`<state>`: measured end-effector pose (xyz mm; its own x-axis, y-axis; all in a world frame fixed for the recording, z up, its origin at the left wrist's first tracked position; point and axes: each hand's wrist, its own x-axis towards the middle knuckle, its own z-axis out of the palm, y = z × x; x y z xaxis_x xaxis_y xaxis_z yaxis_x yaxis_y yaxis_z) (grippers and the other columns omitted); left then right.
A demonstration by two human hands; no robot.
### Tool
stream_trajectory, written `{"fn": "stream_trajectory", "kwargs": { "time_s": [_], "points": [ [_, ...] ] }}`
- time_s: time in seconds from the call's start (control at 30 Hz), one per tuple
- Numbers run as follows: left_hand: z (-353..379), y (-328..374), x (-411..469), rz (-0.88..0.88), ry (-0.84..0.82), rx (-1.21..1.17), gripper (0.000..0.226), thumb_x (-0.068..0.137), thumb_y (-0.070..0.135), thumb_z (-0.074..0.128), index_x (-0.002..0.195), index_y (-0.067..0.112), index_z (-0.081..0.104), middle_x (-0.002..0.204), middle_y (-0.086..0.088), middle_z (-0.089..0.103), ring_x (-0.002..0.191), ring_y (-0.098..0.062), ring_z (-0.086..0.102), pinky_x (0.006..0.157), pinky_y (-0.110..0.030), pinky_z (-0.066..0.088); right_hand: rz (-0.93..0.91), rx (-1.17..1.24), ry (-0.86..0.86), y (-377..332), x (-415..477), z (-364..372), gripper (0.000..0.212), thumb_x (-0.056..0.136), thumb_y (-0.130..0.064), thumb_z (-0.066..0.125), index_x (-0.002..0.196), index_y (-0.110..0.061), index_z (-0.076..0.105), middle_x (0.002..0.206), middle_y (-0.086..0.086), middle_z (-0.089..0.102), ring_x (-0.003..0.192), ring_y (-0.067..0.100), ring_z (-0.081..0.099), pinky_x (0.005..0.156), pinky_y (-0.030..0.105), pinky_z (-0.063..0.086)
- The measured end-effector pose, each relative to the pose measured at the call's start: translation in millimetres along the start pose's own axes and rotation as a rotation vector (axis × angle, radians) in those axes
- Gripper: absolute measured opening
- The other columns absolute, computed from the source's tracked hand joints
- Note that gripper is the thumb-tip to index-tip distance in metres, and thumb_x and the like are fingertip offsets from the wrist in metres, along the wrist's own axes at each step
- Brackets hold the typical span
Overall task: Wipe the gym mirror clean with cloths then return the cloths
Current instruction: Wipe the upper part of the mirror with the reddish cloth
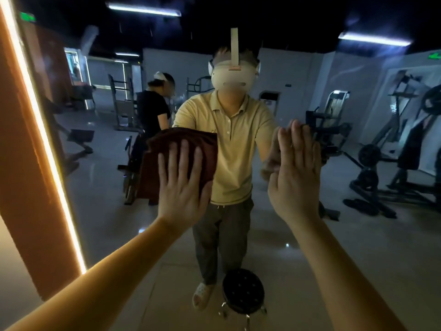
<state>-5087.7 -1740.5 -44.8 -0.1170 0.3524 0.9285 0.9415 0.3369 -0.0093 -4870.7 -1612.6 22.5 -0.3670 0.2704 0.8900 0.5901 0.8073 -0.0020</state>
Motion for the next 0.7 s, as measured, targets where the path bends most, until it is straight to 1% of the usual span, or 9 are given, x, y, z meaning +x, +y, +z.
{"fn": "stream_trajectory", "kwargs": {
  "time_s": [0.07, 0.13, 0.23, 0.3, 0.37, 0.43, 0.5, 0.57, 0.7],
  "points": [
    [13.3, 42.7, 3.0, 0.115, -0.039, -0.040, 0.077, 0.107, 0.048, 0.038, 0.168, 0.012, 0.009, 0.175, -0.016, -0.005, 0.162, -0.038, -0.002, 0.129, -0.058, -0.004, -0.034, -0.050, -0.021, 6.3, -0.1, -3.3, 0.085, 0.092, -0.020, 0.041, 0.168, -0.018, 0.003, 0.175, 0.011, -0.001, 0.162, 0.028, -0.004, 0.129, 0.056, 0.013],
    [24.1, 76.2, -3.0, 0.317, -0.128, -0.062, 0.071, 0.110, 0.046, 0.031, 0.168, 0.013, 0.006, 0.175, -0.013, -0.011, 0.162, -0.034, -0.005, 0.129, -0.053, -0.009, -0.062, -0.085, -0.033, 12.6, -0.4, -5.4, 0.091, 0.088, -0.017, 0.048, 0.168, -0.018, 0.004, 0.175, 0.011, -0.001, 0.162, 0.027, -0.004, 0.130, 0.053, 0.011],
    [28.0, 74.2, -10.2, 0.506, -0.191, -0.010, 0.063, 0.113, 0.037, 0.019, 0.167, 0.011, -0.001, 0.174, -0.014, -0.014, 0.162, -0.031, -0.005, 0.130, -0.048, -0.009, -0.086, -0.079, -0.035, 17.2, -0.6, -7.9, 0.091, 0.088, -0.015, 0.050, 0.168, -0.017, 0.006, 0.175, 0.010, 0.001, 0.162, 0.026, -0.002, 0.130, 0.051, 0.010],
    [19.9, 43.4, -11.9, 0.451, -0.170, 0.014, 0.066, 0.111, 0.038, 0.027, 0.168, 0.015, 0.001, 0.174, -0.014, -0.009, 0.162, -0.031, 0.001, 0.130, -0.042, -0.010, -0.087, -0.068, -0.032, 17.3, -0.8, -8.5, 0.089, 0.090, -0.015, 0.052, 0.168, -0.016, 0.009, 0.175, 0.010, 0.002, 0.162, 0.027, -0.002, 0.130, 0.052, 0.010],
    [6.2, 1.1, -20.3, 0.302, -0.143, -0.003, 0.071, 0.108, 0.041, 0.035, 0.168, 0.022, 0.002, 0.173, -0.008, -0.002, 0.161, -0.029, 0.002, 0.130, -0.039, -0.011, -0.080, -0.041, -0.035, 15.6, -2.3, -9.3, 0.086, 0.092, -0.012, 0.051, 0.168, -0.015, 0.010, 0.175, 0.010, 0.002, 0.162, 0.027, -0.002, 0.130, 0.053, 0.010],
    [-8.5, -37.8, -32.6, 0.140, -0.091, 0.009, 0.075, 0.105, 0.042, 0.040, 0.168, 0.023, 0.004, 0.173, -0.010, 0.005, 0.161, -0.029, -0.001, 0.131, -0.044, -0.006, -0.082, 0.000, -0.042, 13.7, -3.7, -11.0, 0.078, 0.094, -0.015, 0.041, 0.167, -0.014, 0.012, 0.175, 0.011, 0.003, 0.162, 0.027, -0.002, 0.130, 0.056, 0.011],
    [-17.8, -57.6, -37.4, 0.022, -0.054, 0.034, 0.073, 0.104, 0.043, 0.038, 0.168, 0.017, 0.013, 0.174, -0.019, 0.009, 0.162, -0.036, 0.004, 0.130, -0.057, 0.004, -0.087, 0.029, -0.052, 12.3, -4.0, -13.3, 0.075, 0.094, -0.019, 0.033, 0.167, -0.012, 0.015, 0.175, 0.013, 0.005, 0.162, 0.029, -0.001, 0.128, 0.058, 0.013],
    [-17.9, -53.6, -29.9, -0.030, -0.019, 0.013, 0.073, 0.104, 0.045, 0.035, 0.167, 0.013, 0.016, 0.174, -0.019, 0.006, 0.161, -0.040, 0.006, 0.127, -0.065, 0.009, -0.092, 0.051, -0.059, 10.5, -4.0, -15.6, 0.074, 0.094, -0.018, 0.032, 0.166, -0.010, 0.016, 0.174, 0.014, 0.005, 0.162, 0.031, 0.000, 0.127, 0.061, 0.014],
    [-0.1, 5.0, 1.7, 0.003, 0.052, -0.043, 0.074, 0.104, 0.046, 0.030, 0.168, 0.015, 0.010, 0.175, -0.015, -0.001, 0.162, -0.036, 0.002, 0.128, -0.063, 0.004, -0.113, 0.100, -0.038, 11.5, -4.9, -17.1, 0.073, 0.097, -0.010, 0.040, 0.166, -0.009, 0.016, 0.174, 0.015, 0.006, 0.162, 0.032, 0.001, 0.128, 0.061, 0.013]
  ]
}}
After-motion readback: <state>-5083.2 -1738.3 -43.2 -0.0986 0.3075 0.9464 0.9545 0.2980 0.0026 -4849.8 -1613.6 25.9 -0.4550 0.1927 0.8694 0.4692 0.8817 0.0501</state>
